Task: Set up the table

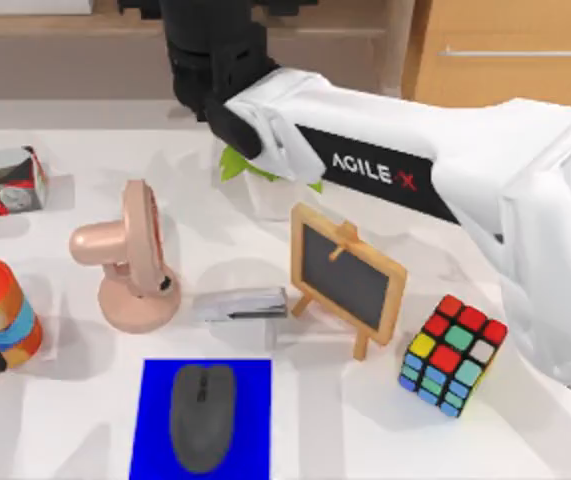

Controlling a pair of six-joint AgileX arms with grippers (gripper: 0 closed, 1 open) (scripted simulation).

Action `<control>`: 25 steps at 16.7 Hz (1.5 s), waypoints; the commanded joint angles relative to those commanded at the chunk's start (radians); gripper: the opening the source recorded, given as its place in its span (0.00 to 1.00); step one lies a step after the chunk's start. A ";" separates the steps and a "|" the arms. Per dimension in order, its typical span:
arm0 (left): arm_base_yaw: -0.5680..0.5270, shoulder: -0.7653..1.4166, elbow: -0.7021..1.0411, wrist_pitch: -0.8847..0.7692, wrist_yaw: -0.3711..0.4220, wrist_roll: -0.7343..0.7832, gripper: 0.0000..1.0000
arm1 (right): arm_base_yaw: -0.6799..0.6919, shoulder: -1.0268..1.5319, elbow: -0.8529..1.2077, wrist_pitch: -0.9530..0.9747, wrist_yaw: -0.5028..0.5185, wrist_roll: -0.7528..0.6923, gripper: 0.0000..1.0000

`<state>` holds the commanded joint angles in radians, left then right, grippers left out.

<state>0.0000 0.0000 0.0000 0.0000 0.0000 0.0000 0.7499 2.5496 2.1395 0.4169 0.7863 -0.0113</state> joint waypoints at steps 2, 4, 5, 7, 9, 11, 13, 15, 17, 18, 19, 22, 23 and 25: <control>0.000 0.000 0.000 0.000 0.000 0.000 1.00 | 0.000 0.000 0.000 0.000 0.000 0.000 0.40; 0.000 0.000 0.000 0.000 0.000 0.000 1.00 | 0.000 0.000 0.000 0.000 0.000 0.000 0.25; 0.000 0.000 0.000 0.000 0.000 0.000 1.00 | 0.000 0.000 0.000 0.000 0.000 0.000 0.17; 0.000 0.000 0.000 0.000 0.000 0.000 1.00 | 0.000 0.000 0.000 0.000 0.000 0.000 0.02; 0.000 0.000 0.000 0.000 0.000 0.000 1.00 | 0.000 0.000 0.000 0.000 0.000 0.000 0.00; 0.000 0.000 0.000 0.000 0.000 0.000 1.00 | 0.000 0.000 0.000 0.000 0.000 0.000 0.00; 0.000 0.000 0.000 0.000 0.000 0.000 1.00 | 0.000 0.000 0.000 0.000 0.000 0.000 0.00; 0.000 0.000 0.000 0.000 0.000 0.000 1.00 | 0.000 0.000 0.000 0.000 0.000 0.000 0.00; 0.000 0.000 0.000 0.000 0.000 0.000 1.00 | 0.004 -0.005 -0.003 0.001 0.002 0.002 0.00; 0.000 0.000 0.000 0.000 0.000 0.000 1.00 | 0.004 -0.019 -0.016 0.007 0.011 0.003 0.00; 0.000 0.000 0.000 0.000 0.000 0.000 1.00 | 0.008 -0.039 -0.039 0.015 0.019 0.004 0.00; 0.000 0.000 0.000 0.000 0.000 0.000 1.00 | 0.031 -0.096 -0.143 0.036 0.034 0.004 0.00; 0.000 0.000 0.000 0.000 0.000 0.000 1.00 | 0.040 -0.116 -0.175 0.045 0.039 0.003 0.00; 0.000 0.000 0.000 0.000 0.000 0.000 1.00 | 0.055 -0.149 -0.211 0.060 0.051 0.003 0.00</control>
<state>0.0000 0.0000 0.0000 0.0000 0.0000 0.0000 0.8049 2.4009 1.9285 0.4771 0.8368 -0.0078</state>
